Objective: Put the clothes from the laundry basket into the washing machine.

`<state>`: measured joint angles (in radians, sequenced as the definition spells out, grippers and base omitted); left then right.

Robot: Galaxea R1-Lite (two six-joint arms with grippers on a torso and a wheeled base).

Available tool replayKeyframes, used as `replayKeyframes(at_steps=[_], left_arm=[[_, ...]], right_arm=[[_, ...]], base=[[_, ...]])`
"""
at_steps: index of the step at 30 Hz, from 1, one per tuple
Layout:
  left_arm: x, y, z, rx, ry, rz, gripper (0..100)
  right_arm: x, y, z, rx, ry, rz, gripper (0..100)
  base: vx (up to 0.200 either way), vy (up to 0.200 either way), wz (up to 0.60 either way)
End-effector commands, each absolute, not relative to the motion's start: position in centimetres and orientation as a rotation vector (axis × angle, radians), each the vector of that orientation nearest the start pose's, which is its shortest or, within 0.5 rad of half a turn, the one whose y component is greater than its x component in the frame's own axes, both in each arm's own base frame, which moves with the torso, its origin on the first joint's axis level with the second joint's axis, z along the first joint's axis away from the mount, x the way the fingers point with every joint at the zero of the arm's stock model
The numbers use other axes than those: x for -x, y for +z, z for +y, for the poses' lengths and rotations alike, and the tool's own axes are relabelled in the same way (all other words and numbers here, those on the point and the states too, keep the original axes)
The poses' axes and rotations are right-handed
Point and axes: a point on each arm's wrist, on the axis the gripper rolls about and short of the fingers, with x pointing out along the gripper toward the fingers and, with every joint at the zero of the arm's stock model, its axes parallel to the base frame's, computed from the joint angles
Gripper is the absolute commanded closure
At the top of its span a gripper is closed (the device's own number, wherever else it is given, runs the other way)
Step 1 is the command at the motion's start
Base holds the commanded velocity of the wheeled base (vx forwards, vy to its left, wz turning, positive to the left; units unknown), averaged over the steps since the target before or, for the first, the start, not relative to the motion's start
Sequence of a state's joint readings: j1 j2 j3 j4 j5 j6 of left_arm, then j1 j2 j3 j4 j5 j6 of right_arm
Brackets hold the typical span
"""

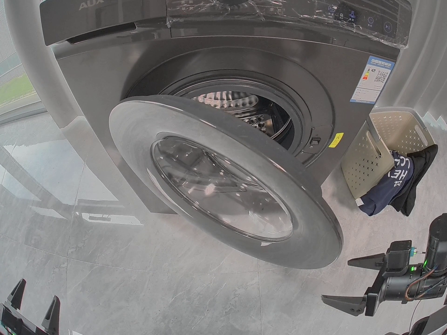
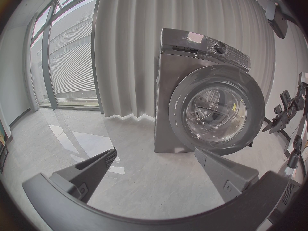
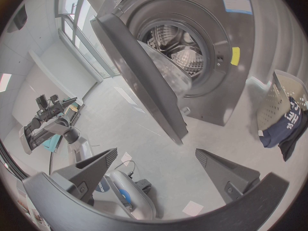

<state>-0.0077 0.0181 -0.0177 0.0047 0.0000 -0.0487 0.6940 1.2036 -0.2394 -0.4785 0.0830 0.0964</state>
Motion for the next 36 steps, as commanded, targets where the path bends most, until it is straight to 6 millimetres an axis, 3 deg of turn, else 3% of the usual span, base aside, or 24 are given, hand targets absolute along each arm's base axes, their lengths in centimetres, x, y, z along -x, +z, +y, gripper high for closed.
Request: replayKeyframes(at_steps=[1,6,12,13,15,19,27,31,36], left_arm=[[2.3,7.5,0.0,0.049,-0.008,0.003,0],[2.3,7.5,0.0,0.049,-0.008,0.003,0],[2.3,7.5,0.0,0.049,-0.008,0.003,0],[2.3,7.5,0.0,0.049,-0.008,0.003,0],[2.3,7.5,0.0,0.049,-0.008,0.003,0],[2.3,7.5,0.0,0.049,-0.008,0.005,0],[2.3,7.5,0.0,0.049,-0.008,0.003,0],[2.3,7.5,0.0,0.049,-0.008,0.003,0],[2.3,7.5,0.0,0.048,-0.008,0.003,0]], right_arm=[[-10.1,11.6,6.3,0.044,0.576,0.528,0],[-10.7,11.3,5.4,0.039,0.504,0.547,0],[-14.2,12.7,6.3,0.023,0.462,0.538,0],[-16.2,13.5,7.0,0.016,0.452,0.526,0],[-17.6,14.0,7.6,0.015,0.456,0.517,0],[-19.2,14.2,8.6,0.019,0.467,0.522,0],[-17.4,13.0,10.8,0.060,0.591,0.574,0],[-15.2,13.1,11.2,0.085,0.644,0.552,0],[-16.2,14.0,11.5,0.057,0.595,0.517,0]], base=[[0.000,0.000,0.00],[0.000,0.000,0.00],[0.000,0.000,0.00],[0.000,0.000,0.00],[-0.100,0.000,0.00],[-0.200,0.000,0.00],[-0.025,0.000,0.00],[0.000,0.000,0.00],[0.000,0.000,0.00]])
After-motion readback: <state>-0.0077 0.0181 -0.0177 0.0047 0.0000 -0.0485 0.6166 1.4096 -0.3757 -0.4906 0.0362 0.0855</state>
